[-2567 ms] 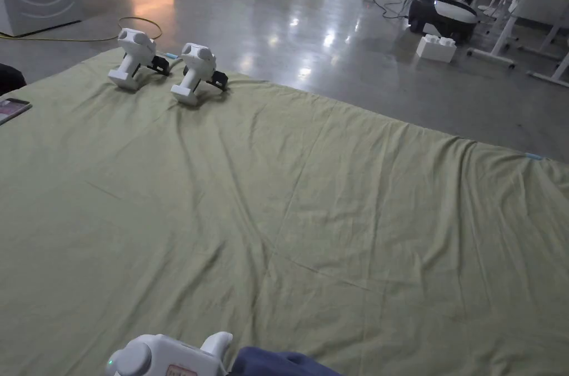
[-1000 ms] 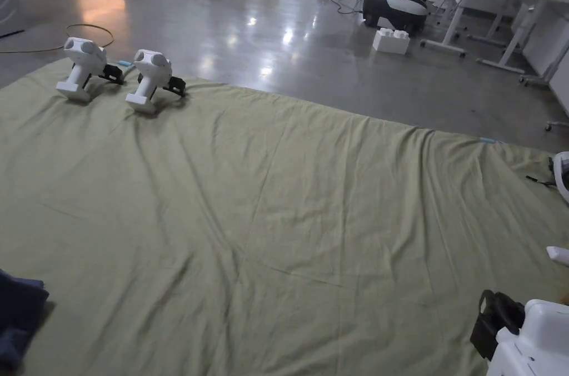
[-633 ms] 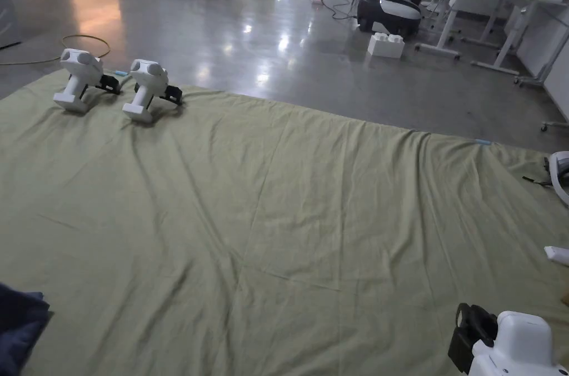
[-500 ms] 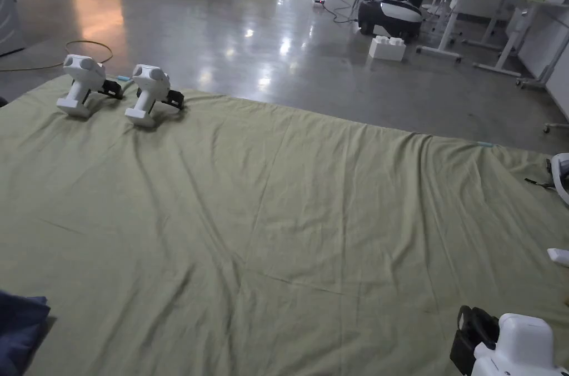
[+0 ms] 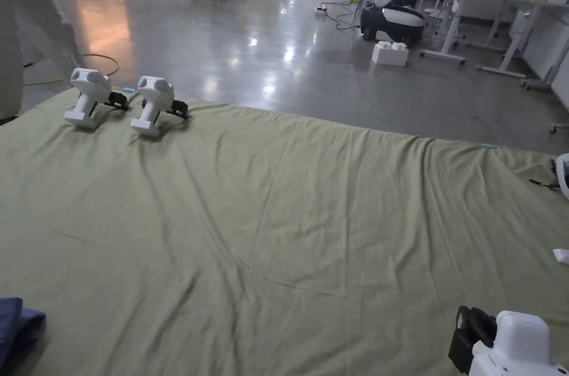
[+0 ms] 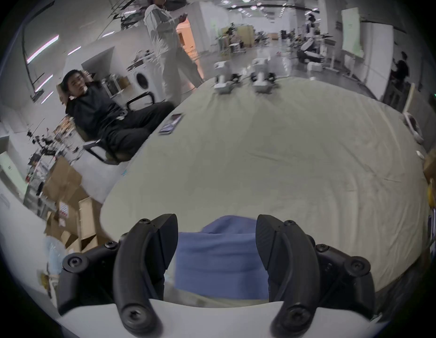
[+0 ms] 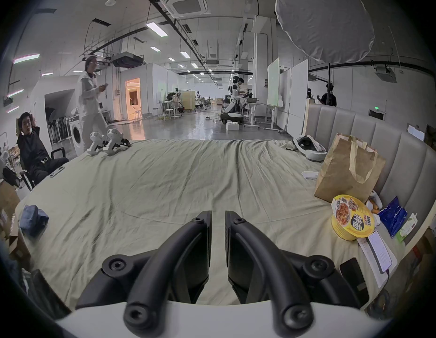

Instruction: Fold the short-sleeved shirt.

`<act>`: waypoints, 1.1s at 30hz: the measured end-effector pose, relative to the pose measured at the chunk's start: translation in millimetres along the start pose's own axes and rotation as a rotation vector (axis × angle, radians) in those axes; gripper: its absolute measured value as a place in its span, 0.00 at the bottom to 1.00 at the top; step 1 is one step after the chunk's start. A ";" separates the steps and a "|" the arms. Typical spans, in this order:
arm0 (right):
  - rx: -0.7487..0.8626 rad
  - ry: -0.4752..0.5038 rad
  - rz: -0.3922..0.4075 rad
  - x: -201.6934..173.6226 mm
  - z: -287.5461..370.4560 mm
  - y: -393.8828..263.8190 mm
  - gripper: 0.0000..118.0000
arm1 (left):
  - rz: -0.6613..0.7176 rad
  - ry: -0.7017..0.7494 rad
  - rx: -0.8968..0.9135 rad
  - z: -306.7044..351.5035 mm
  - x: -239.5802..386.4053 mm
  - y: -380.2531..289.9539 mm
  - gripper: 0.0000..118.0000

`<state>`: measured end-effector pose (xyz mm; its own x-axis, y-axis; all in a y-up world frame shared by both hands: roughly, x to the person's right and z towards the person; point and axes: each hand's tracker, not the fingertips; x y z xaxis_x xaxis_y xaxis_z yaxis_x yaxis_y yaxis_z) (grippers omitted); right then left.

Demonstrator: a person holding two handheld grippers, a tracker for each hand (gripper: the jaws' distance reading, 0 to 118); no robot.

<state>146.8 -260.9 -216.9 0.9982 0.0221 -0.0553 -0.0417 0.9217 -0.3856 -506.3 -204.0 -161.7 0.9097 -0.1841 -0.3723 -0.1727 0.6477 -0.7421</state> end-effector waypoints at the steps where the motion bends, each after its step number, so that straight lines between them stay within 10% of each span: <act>1: 0.002 0.001 -0.002 -0.8 0.1 0.0 0.12 | -0.004 -0.039 0.027 4.5 14.6 -4.3 0.65; 12: 0.052 -0.006 -0.015 -23.9 -6.5 12.2 0.12 | -0.011 -0.365 0.300 12.6 172.3 -38.2 0.60; 17: 0.097 -0.006 0.001 -36.1 -9.1 20.9 0.12 | -0.006 -0.355 0.510 32.1 233.9 -36.6 0.23; 23: 0.126 -0.016 -0.012 -38.8 -10.7 21.6 0.12 | 0.111 -0.400 0.598 49.7 260.9 -29.6 0.11; 33: 0.164 -0.031 -0.054 -34.5 -8.9 18.6 0.12 | 0.172 -0.425 0.636 63.6 284.1 -24.9 0.10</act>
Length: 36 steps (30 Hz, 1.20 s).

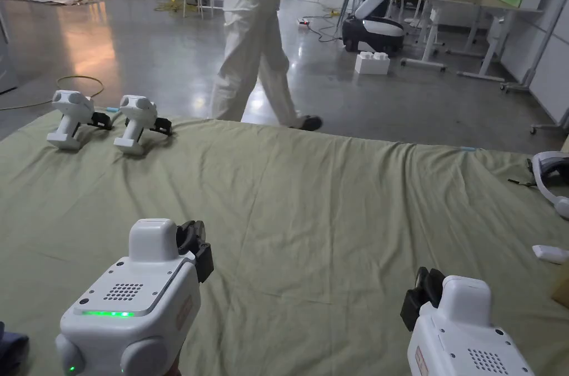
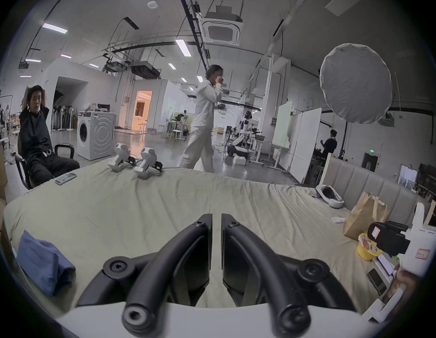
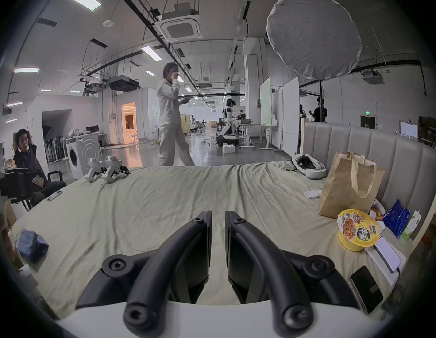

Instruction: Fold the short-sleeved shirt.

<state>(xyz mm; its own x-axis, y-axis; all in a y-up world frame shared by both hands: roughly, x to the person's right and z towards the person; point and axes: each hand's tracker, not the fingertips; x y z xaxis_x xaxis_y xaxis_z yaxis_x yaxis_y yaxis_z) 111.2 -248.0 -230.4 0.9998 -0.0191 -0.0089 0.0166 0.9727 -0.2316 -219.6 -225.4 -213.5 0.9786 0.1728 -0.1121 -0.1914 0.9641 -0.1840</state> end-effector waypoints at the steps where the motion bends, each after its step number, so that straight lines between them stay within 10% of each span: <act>1: -0.001 0.000 -0.002 0.3 0.2 0.3 0.12 | -0.010 0.002 0.004 -0.1 0.4 -0.2 0.10; 24: 0.019 -0.005 0.055 0.4 2.7 9.8 0.16 | -0.128 0.087 0.056 14.7 11.6 -4.9 0.10; 26: 0.017 -0.022 0.064 0.2 2.4 9.9 0.33 | -0.140 0.102 0.056 14.7 12.6 -5.5 0.20; 28: 0.009 -0.032 0.068 0.8 2.1 9.7 0.57 | -0.134 0.108 0.039 14.4 10.2 -3.9 0.60; 36: 0.030 -0.061 0.010 10.9 3.1 6.3 0.78 | -0.088 0.136 0.044 17.1 0.3 -3.0 0.65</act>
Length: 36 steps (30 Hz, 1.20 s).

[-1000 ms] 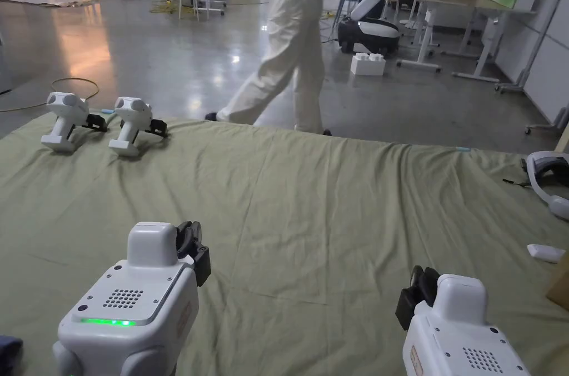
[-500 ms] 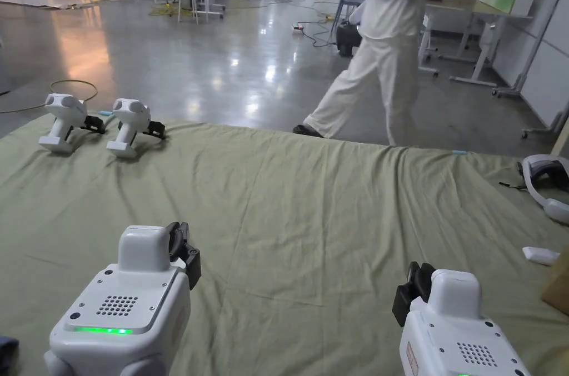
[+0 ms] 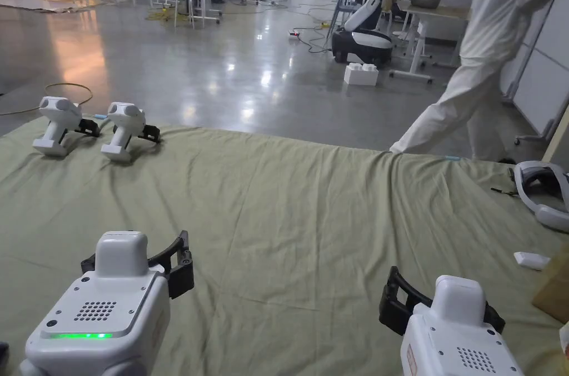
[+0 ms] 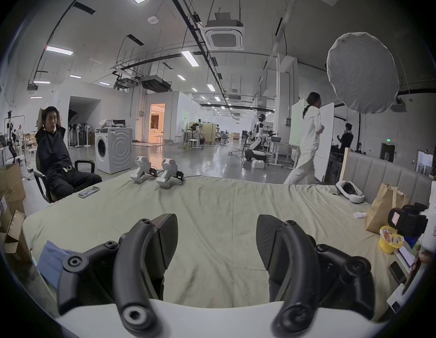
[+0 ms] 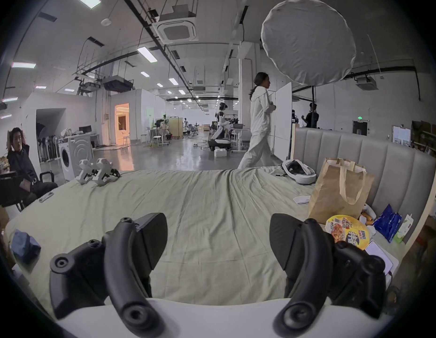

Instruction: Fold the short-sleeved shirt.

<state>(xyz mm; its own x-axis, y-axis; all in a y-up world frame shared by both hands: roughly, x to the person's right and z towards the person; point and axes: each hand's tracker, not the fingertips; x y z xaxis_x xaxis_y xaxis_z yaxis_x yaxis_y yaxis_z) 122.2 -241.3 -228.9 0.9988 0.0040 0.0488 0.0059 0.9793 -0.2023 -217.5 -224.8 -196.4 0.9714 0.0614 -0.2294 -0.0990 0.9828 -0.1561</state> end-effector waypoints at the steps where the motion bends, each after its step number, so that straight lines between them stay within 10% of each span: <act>1: 0.003 0.005 -0.012 2.1 -0.2 0.0 0.82 | -0.004 -0.002 0.001 0.0 -0.6 -0.1 0.65; 18: -0.047 -0.080 -0.006 2.4 -15.4 9.1 0.90 | -0.019 -0.011 -0.031 -9.3 5.9 6.2 0.84; 36: -0.086 0.038 -0.107 -9.8 -12.2 34.8 0.95 | -0.053 -0.006 0.000 -12.9 10.5 7.8 0.89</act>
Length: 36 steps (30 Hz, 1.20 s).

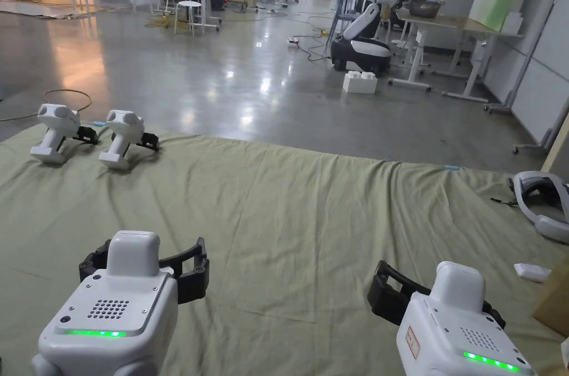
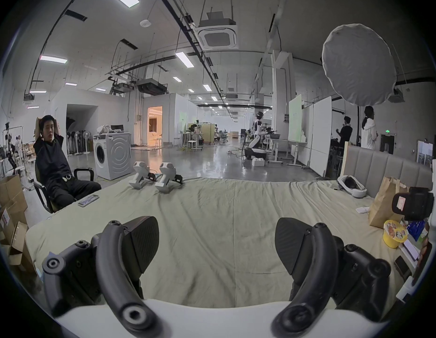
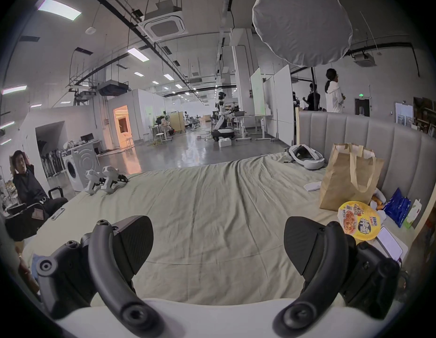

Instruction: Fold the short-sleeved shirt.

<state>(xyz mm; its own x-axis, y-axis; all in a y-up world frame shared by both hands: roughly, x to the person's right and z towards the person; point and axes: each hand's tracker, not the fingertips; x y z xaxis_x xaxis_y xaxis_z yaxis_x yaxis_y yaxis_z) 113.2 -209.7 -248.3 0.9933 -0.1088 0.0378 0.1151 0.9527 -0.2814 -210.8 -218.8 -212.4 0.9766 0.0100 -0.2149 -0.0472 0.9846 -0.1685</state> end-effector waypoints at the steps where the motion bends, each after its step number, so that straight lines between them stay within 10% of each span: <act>1: -0.002 -0.004 0.000 -1.4 -0.7 0.7 0.95 | -0.002 -0.008 0.002 0.1 0.1 0.1 0.89; 36: -0.052 -0.024 0.002 -1.4 -3.6 2.2 0.95 | -0.051 -0.023 0.009 -0.5 -4.7 -3.9 0.91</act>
<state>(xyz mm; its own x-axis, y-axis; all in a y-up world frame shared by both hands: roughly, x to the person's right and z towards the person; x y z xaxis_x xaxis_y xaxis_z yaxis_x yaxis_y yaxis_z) 112.1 -208.5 -252.4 0.9933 -0.0990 0.0604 0.1135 0.9369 -0.3307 -215.3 -222.8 -211.2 0.9822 -0.0362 -0.1842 0.0044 0.9854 -0.1703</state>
